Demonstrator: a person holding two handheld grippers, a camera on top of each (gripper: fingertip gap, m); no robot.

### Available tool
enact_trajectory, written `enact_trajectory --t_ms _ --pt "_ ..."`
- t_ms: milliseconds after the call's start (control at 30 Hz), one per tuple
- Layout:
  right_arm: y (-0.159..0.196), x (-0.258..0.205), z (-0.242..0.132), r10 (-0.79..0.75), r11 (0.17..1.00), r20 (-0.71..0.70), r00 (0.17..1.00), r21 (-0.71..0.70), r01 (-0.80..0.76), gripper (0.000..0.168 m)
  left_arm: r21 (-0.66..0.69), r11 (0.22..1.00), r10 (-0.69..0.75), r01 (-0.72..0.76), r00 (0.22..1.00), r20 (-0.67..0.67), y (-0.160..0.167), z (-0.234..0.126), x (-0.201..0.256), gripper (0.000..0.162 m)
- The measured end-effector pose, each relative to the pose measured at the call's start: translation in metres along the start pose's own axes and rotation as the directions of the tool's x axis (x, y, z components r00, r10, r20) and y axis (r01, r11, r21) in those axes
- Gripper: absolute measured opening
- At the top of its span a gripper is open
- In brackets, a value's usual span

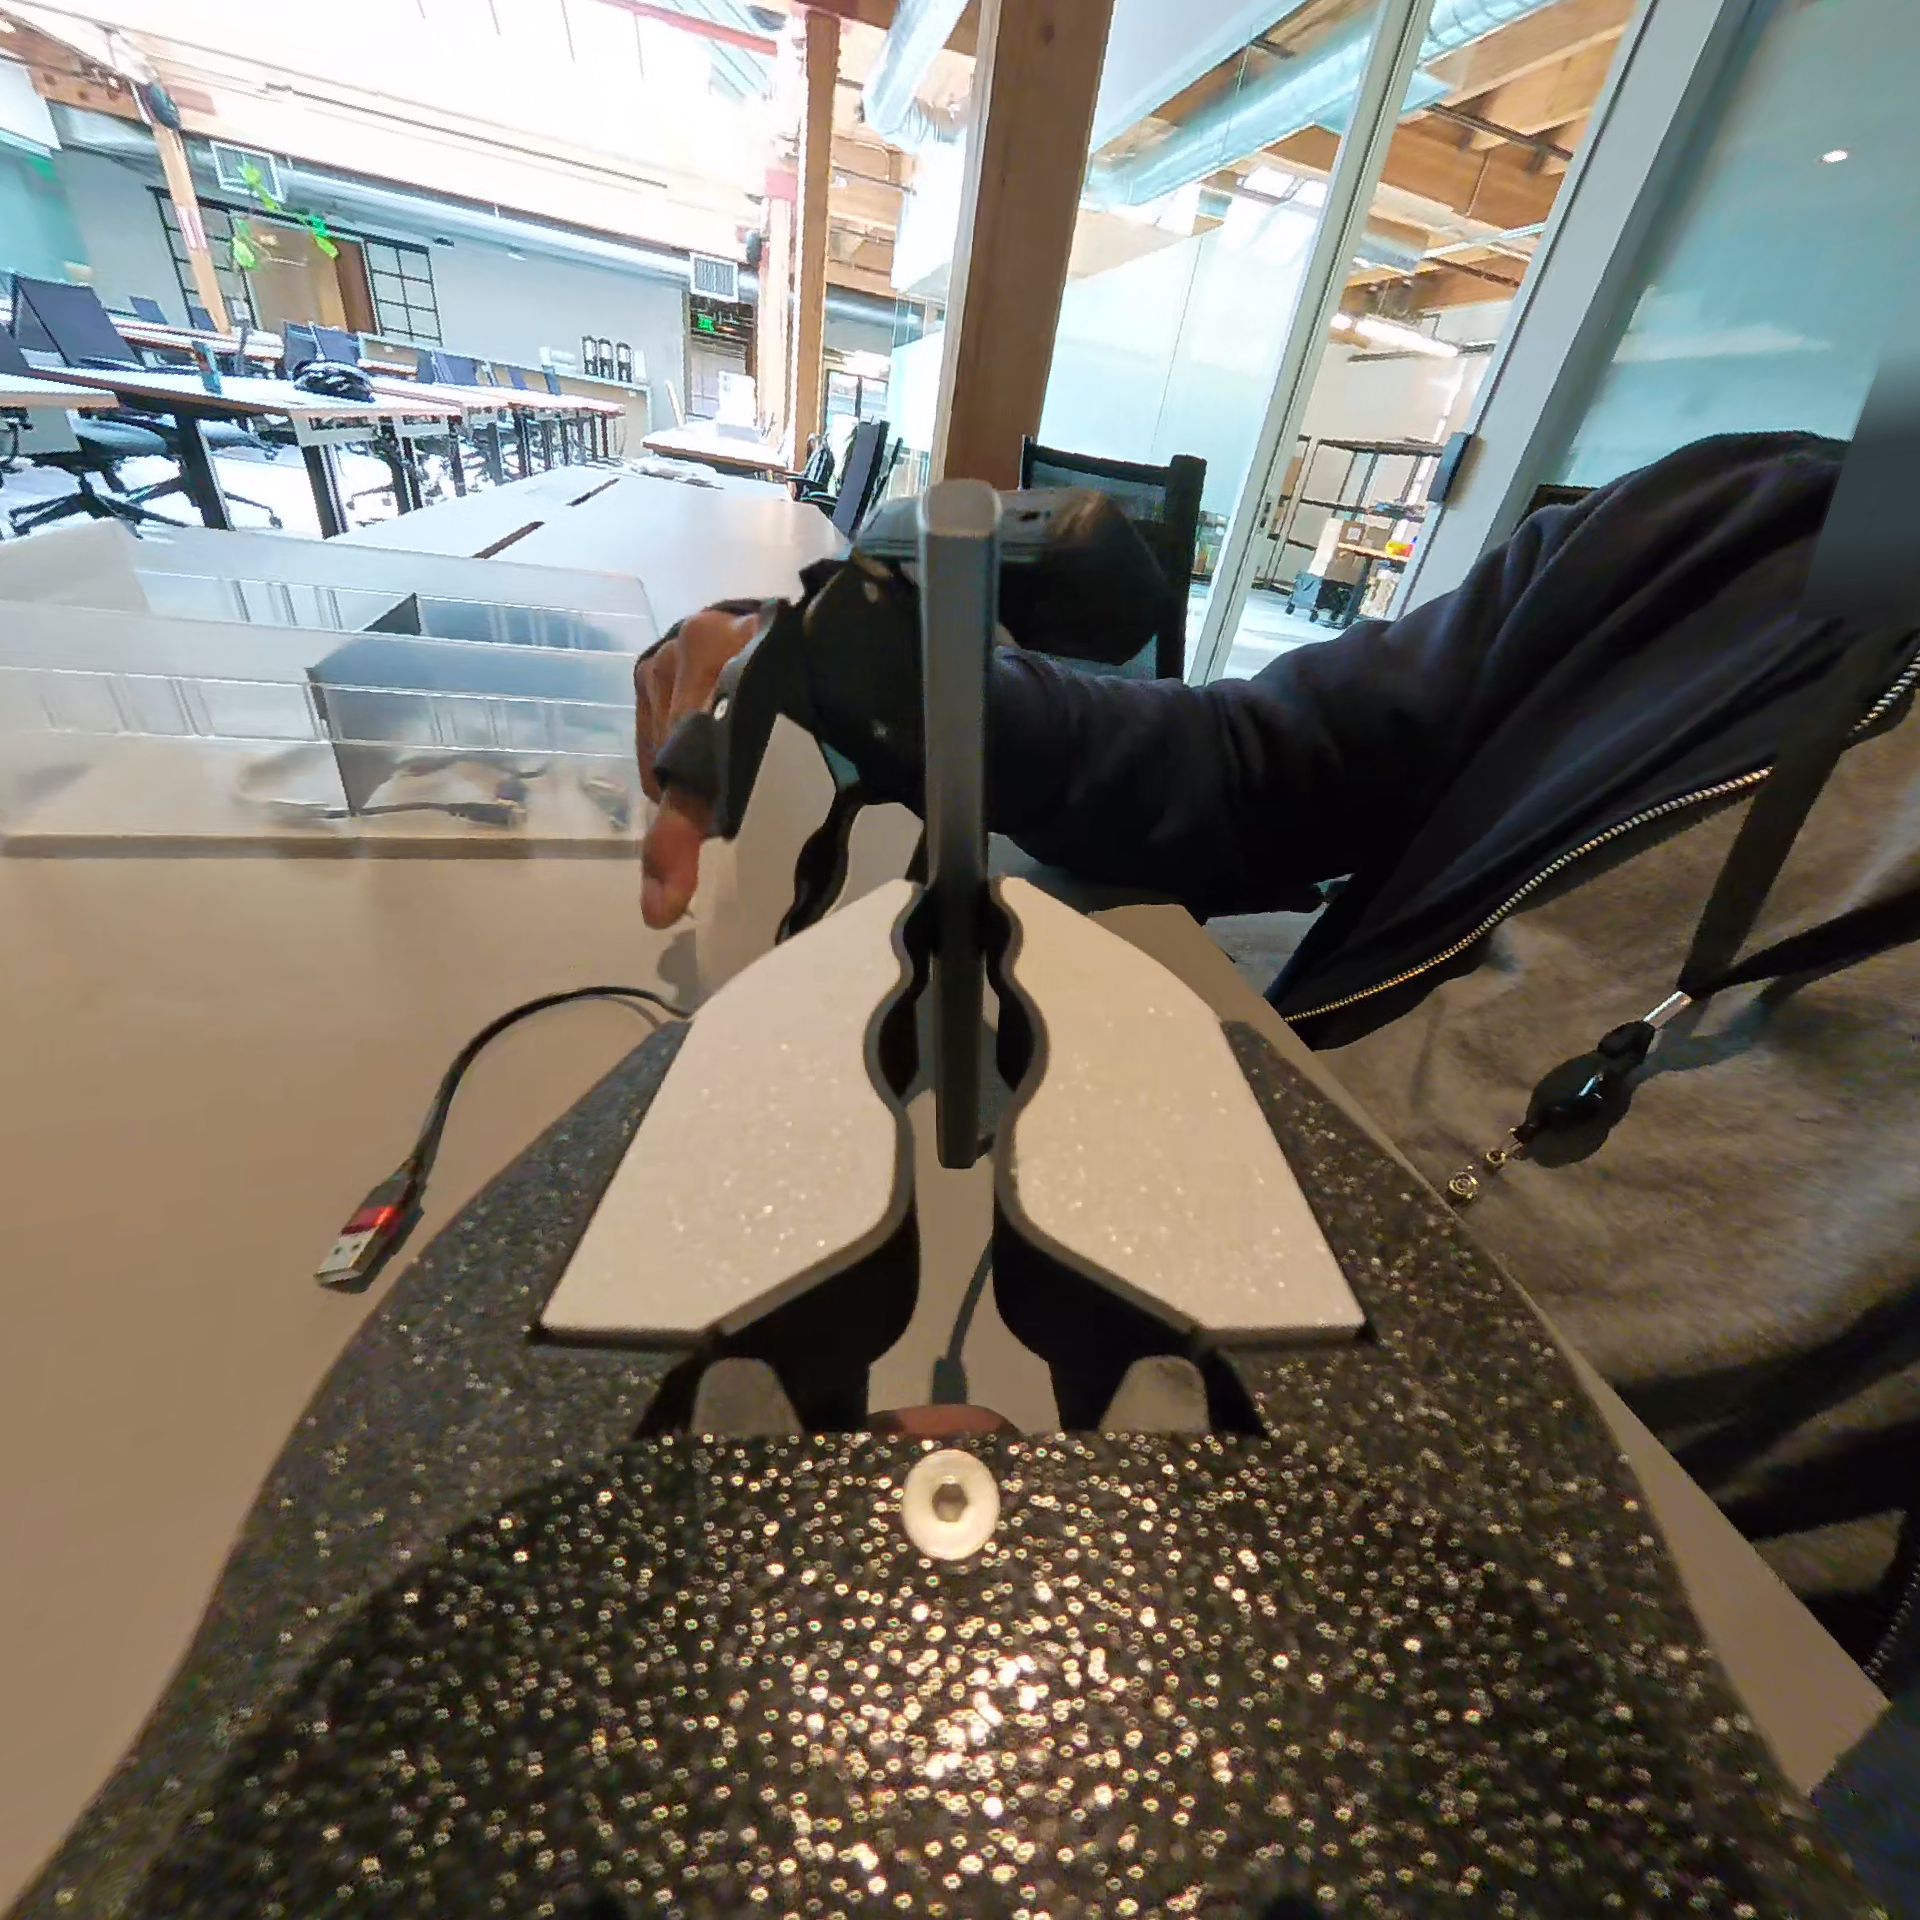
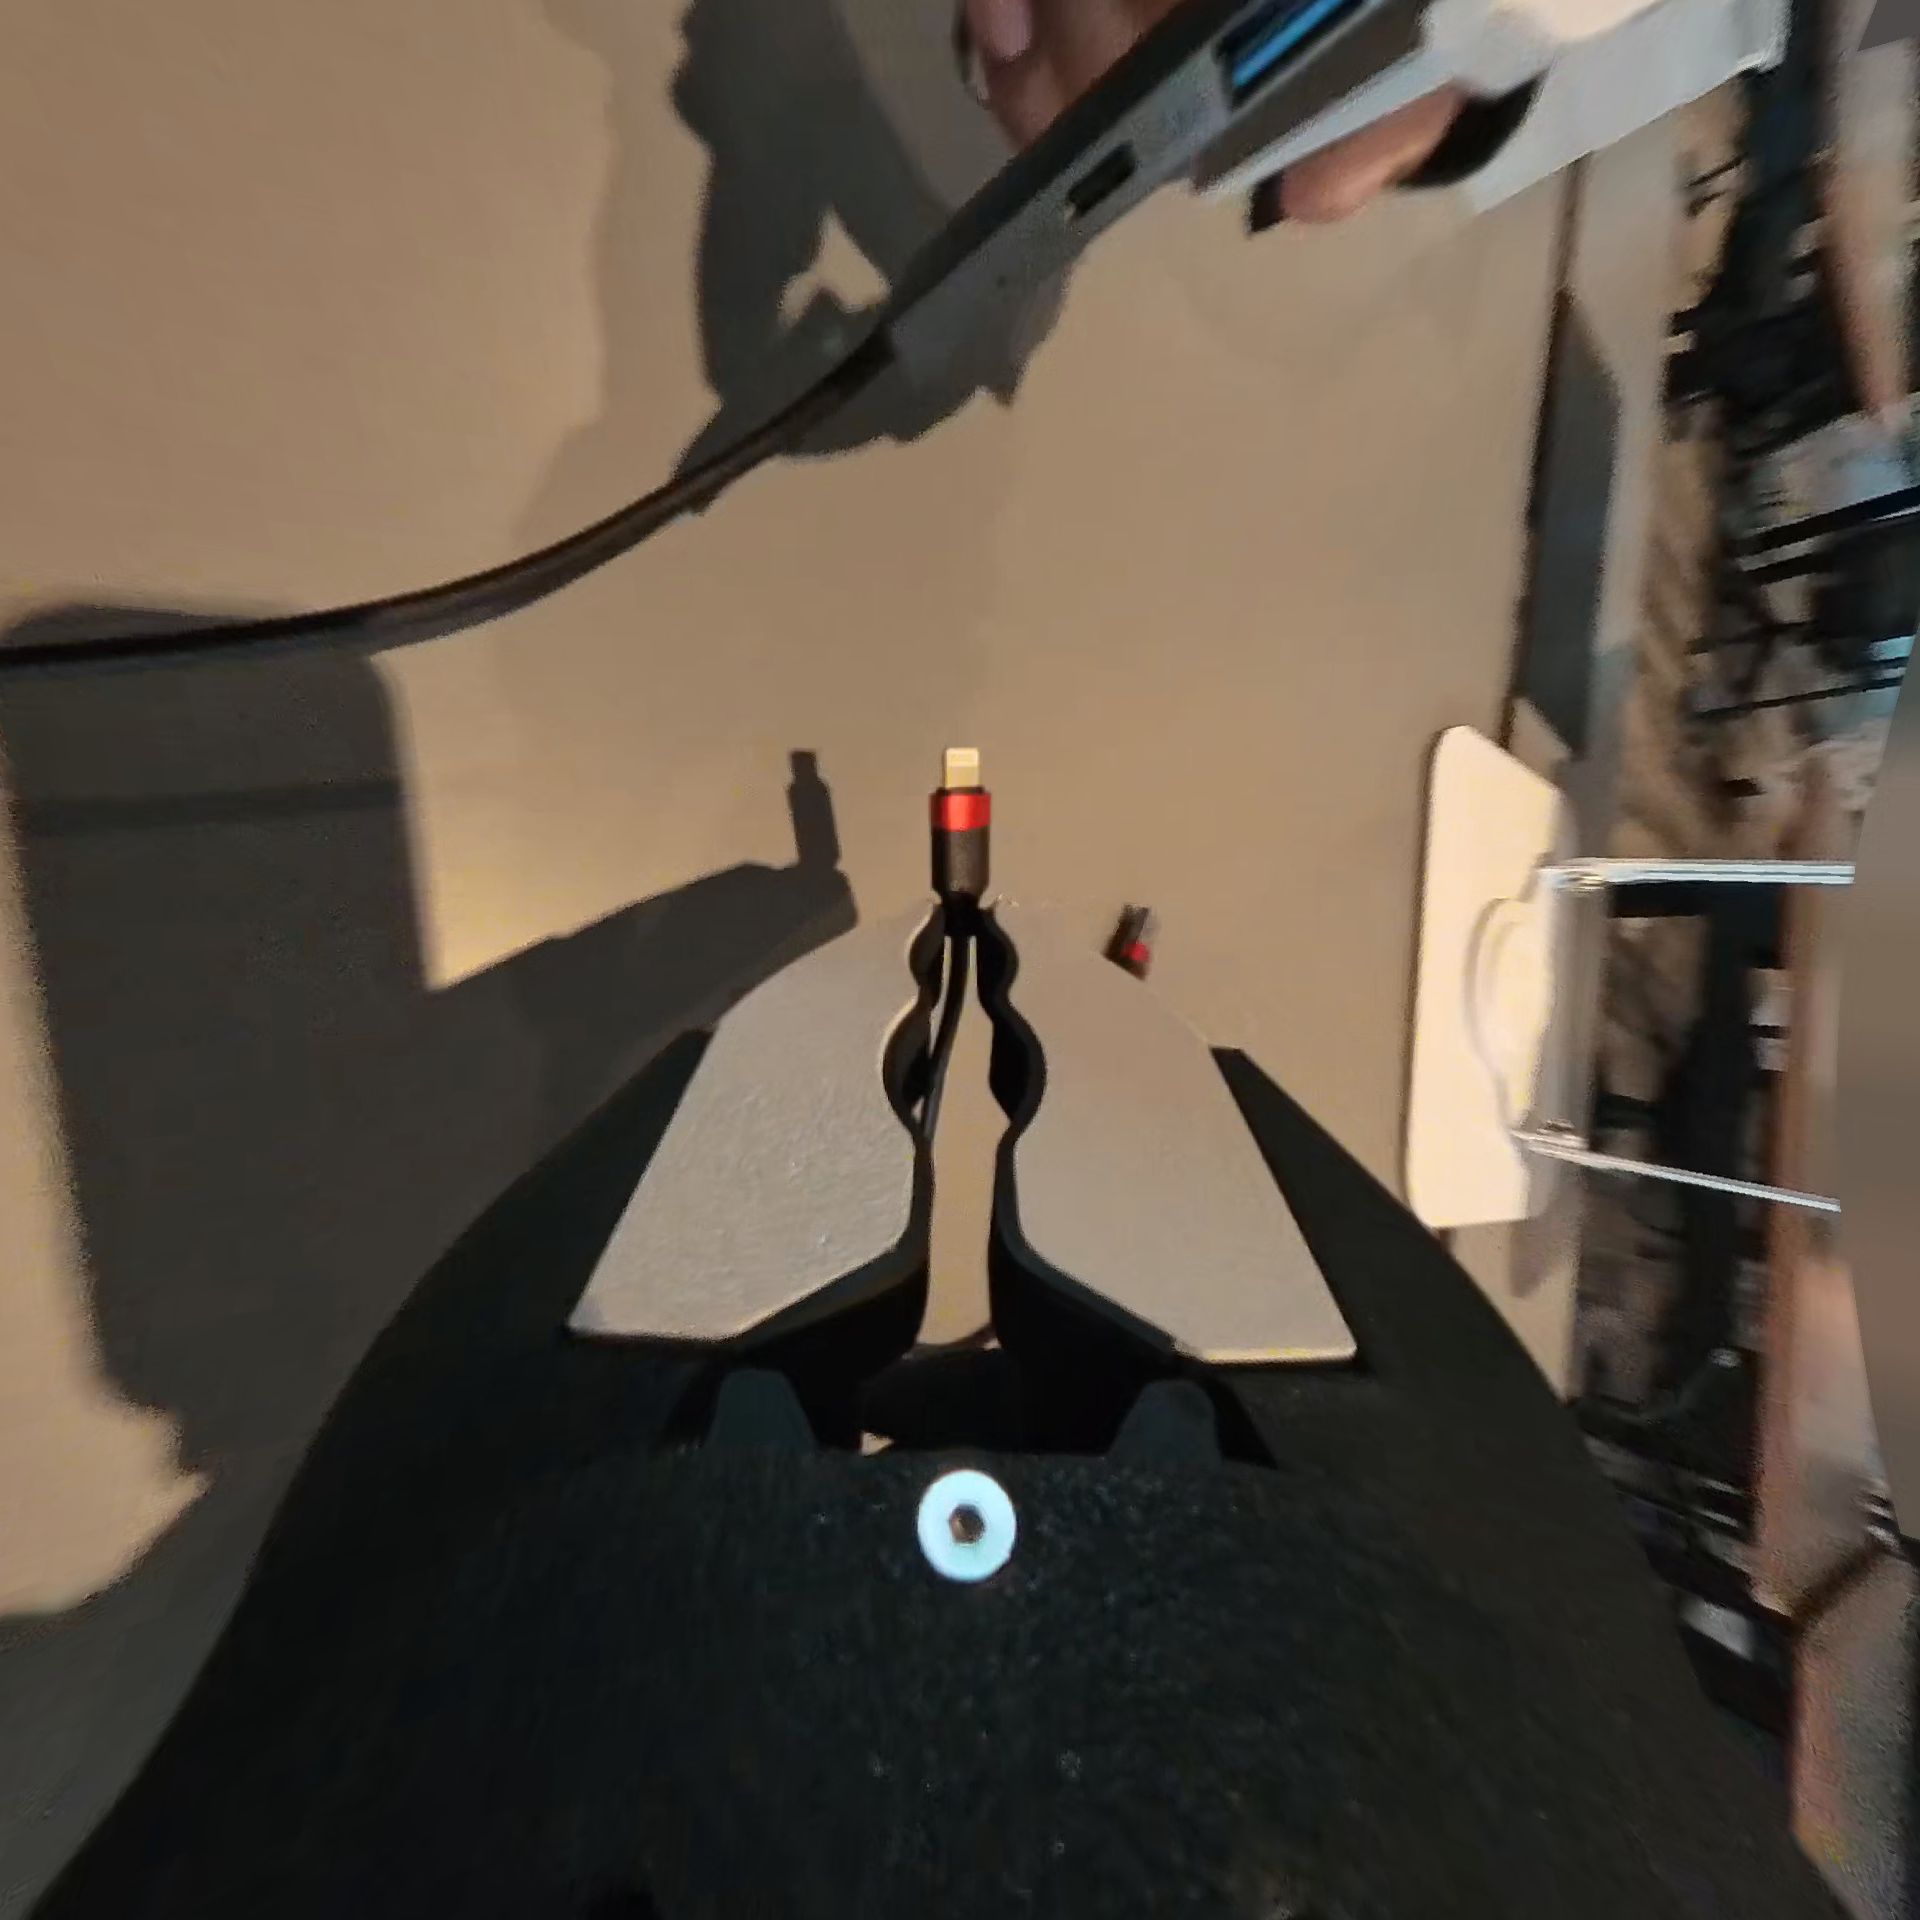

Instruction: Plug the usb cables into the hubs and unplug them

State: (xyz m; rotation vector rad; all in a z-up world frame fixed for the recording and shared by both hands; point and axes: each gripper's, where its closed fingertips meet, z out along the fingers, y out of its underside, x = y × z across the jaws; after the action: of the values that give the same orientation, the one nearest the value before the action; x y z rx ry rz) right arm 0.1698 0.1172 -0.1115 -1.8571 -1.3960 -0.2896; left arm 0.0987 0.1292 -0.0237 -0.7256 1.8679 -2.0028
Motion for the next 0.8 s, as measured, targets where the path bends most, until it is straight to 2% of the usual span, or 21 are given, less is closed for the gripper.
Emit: enact_trajectory --t_ms 267,567,800 --pt "0.002 -0.032 0.003 0.1 0.995 0.219 0.971 -0.021 -0.097 0.005 0.05 0.997 0.071 -0.066 0.991 -0.11 -0.007 0.0 0.021 0.009" --pt "0.013 -0.054 0.004 0.196 0.98 0.356 0.914 -0.107 -0.169 0.005 0.092 0.991 0.108 -0.092 0.978 -0.18 -0.012 -0.002 0.035 0.009" --pt "0.019 -0.058 0.002 0.248 0.968 0.388 0.888 -0.136 -0.211 0.005 0.113 0.988 0.129 -0.107 0.969 -0.21 -0.015 -0.002 0.041 0.009"
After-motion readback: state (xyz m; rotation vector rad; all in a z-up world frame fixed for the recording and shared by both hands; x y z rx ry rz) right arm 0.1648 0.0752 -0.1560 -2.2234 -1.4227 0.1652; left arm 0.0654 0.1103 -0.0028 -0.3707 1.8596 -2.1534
